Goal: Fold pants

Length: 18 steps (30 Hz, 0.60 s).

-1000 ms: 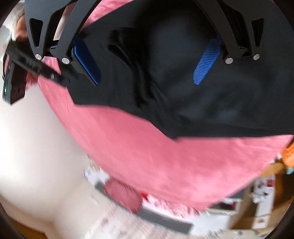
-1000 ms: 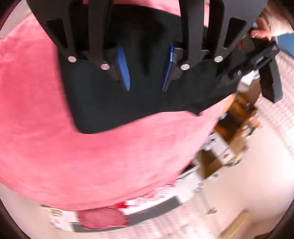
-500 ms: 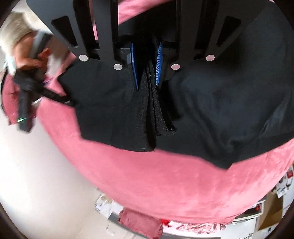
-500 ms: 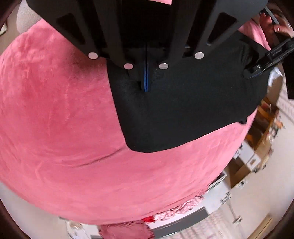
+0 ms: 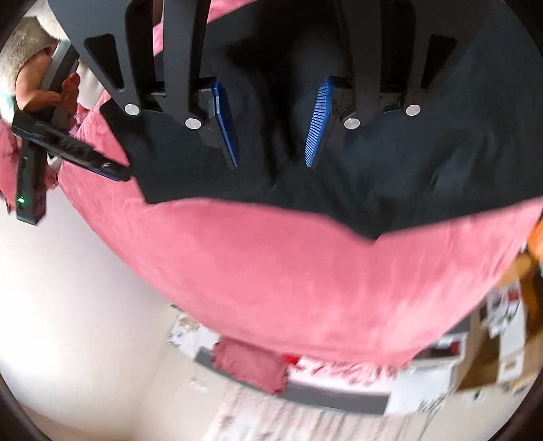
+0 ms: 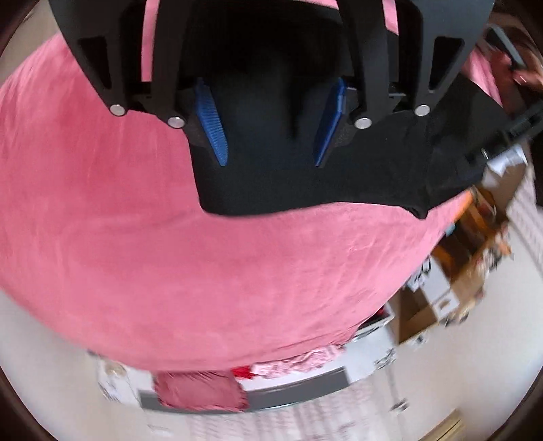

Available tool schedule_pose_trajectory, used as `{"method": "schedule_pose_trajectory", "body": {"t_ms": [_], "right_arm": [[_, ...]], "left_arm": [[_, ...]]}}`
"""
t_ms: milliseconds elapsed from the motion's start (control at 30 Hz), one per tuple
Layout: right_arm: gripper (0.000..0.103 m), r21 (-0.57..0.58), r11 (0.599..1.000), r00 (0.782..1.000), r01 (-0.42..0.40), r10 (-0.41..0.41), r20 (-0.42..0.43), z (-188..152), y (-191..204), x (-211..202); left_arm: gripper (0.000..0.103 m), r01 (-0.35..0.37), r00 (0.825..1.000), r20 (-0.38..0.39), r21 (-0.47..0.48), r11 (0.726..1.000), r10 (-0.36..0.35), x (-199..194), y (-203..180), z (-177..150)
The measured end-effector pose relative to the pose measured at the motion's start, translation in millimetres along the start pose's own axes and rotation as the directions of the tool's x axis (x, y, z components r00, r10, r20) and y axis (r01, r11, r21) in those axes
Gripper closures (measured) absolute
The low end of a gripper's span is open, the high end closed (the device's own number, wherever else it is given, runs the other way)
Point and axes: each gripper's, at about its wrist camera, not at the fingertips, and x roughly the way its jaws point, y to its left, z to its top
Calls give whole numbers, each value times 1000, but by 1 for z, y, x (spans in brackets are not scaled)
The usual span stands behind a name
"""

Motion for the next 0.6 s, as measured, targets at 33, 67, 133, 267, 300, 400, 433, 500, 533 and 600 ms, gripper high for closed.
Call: {"method": "schedule_pose_trajectory", "body": {"t_ms": [33,67,133,267,300,400,433,500,533,600], "right_arm": [[59,-28,1000,1000,3,-3,-11,5,3,7],[61,-37,999,1000,7,-8,-19,10,4,15],[65,-30,999,999,27,-28,-44,18,-2,31],[71,16,999,995,47,-45,-93,26,-19,58],[71,23,999,993,44,-41,-107,25,-23,66],[71,2,999,996,53,-53,-71,19,-25,76],[71,-21,998,997,60,-61,-39,14,-24,79],[71,-38,997,998,70,-69,11,7,-23,79],[71,-41,996,997,76,-75,29,4,-23,78],[70,-64,993,994,96,-92,58,0,-19,74]], "left_arm": [[64,6,1000,-17,44,999,-5,8,-11,6],[64,7,999,-33,77,997,-4,16,-18,10],[64,7,998,-62,141,990,2,34,-29,11],[64,-86,982,-148,218,972,120,81,-29,10],[58,-89,975,-181,200,976,126,91,-23,8],[45,-47,979,-194,107,993,67,101,5,1],[44,-26,981,-187,99,995,44,102,10,-2],[44,-21,985,-164,140,990,44,101,6,-9],[44,-29,988,-144,163,986,52,100,3,-10],[44,-46,993,-102,181,982,66,96,-1,-14]]}}
